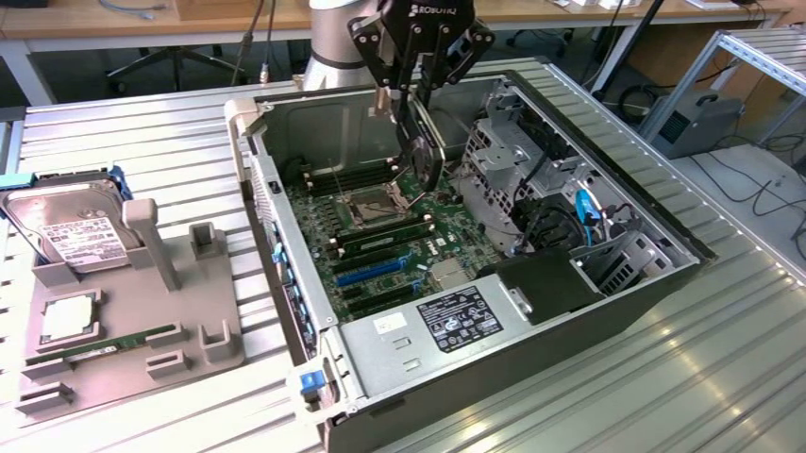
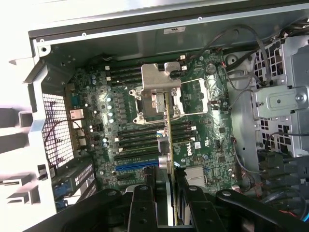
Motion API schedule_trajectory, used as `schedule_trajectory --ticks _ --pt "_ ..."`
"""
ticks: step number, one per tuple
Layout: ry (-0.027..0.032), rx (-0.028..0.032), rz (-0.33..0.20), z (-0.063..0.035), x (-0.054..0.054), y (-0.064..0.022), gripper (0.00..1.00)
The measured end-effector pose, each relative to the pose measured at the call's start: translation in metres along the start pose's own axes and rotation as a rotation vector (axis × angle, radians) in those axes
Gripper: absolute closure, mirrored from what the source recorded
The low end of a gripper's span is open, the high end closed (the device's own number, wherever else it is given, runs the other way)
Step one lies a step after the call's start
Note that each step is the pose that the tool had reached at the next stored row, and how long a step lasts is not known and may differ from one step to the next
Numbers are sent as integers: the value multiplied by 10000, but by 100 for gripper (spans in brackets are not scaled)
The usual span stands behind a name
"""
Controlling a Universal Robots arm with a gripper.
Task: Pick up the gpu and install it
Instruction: 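Pick up the gpu and move the gpu toward the slot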
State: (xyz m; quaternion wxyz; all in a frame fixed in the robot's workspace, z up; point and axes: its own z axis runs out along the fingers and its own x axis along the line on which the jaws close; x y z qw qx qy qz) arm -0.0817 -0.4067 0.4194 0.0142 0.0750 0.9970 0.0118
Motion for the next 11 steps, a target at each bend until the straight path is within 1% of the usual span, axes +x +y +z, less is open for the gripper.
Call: schedule_trajectory --ticks 5,11 --pt "0 0 0 0 -1 -2 72" --pt "-2 15 -1 20 -2 -2 72"
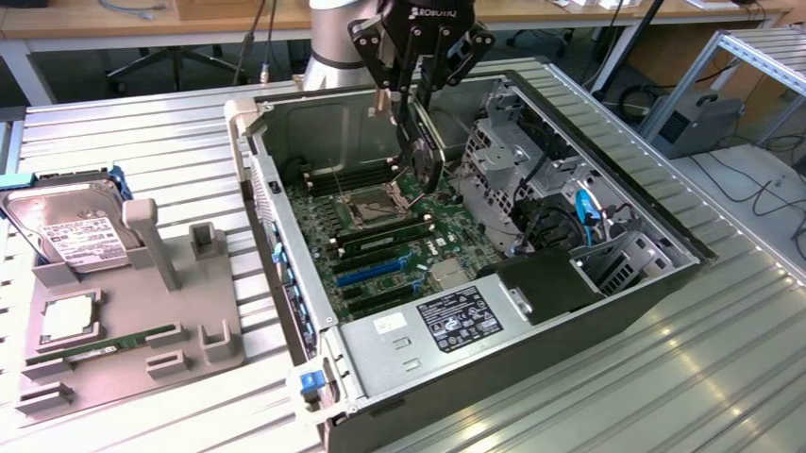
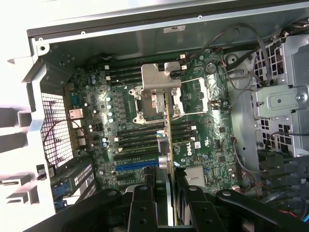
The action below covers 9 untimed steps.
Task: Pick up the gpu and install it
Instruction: 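Pick up the gpu and move the gpu toward the slot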
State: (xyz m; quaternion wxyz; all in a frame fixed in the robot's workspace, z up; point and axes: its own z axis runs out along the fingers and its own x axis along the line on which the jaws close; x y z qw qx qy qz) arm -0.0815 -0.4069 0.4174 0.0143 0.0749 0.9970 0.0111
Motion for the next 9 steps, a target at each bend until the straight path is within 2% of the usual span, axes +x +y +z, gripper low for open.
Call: schedule_trajectory --ticks 9 --pt "-1 -1 0 39 1 -1 72"
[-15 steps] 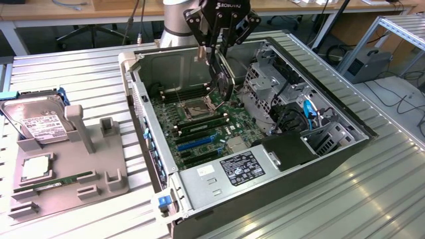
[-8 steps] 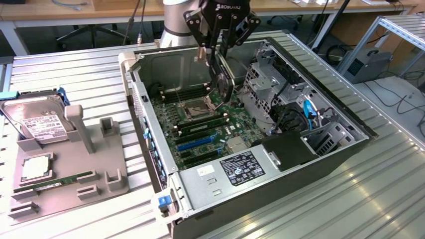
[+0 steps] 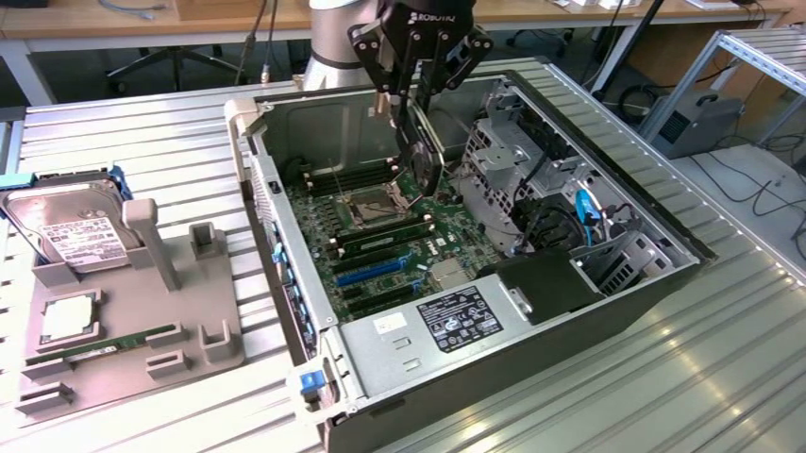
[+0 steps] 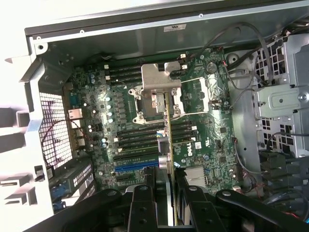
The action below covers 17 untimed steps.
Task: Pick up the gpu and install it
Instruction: 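Pick up the gpu and move the gpu toward the slot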
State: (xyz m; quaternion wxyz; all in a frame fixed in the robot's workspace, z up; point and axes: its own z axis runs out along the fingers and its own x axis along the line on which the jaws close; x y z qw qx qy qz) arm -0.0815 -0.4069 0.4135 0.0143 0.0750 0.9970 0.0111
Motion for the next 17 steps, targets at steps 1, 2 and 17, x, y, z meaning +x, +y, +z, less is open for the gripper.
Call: schedule_trajectory --ticks 1,2,17 --pt "0 0 0 1 0 0 72" --pt "0 0 0 3 0 0 72" --pt "0 1 0 42 -2 -1 72"
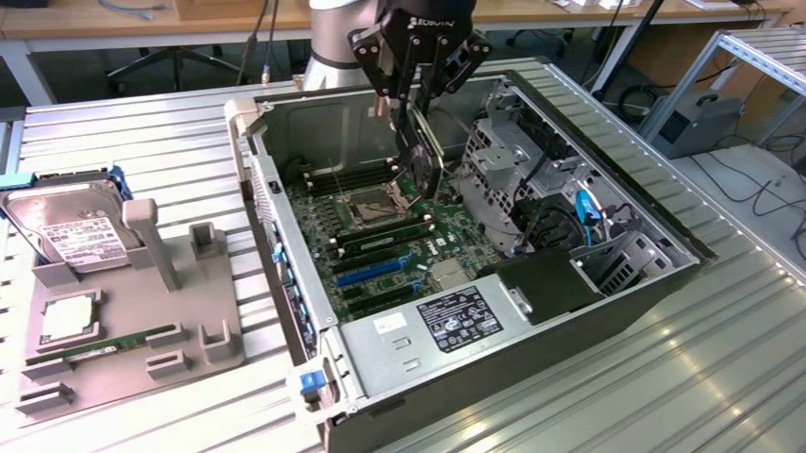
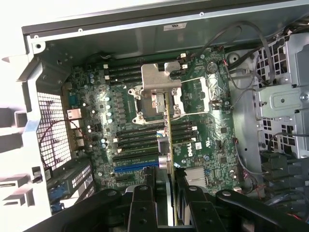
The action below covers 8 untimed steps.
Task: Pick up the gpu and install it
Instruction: 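Pick up the gpu and move the gpu toward the slot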
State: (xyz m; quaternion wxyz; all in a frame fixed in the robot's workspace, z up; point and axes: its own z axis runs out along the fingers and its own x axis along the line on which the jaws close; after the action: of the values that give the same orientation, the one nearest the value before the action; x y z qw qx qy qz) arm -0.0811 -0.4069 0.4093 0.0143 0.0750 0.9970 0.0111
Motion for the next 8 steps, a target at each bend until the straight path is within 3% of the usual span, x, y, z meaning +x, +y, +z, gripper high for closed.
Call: schedule_trajectory --ticks 8 --pt "0 0 0 15 -1 0 72"
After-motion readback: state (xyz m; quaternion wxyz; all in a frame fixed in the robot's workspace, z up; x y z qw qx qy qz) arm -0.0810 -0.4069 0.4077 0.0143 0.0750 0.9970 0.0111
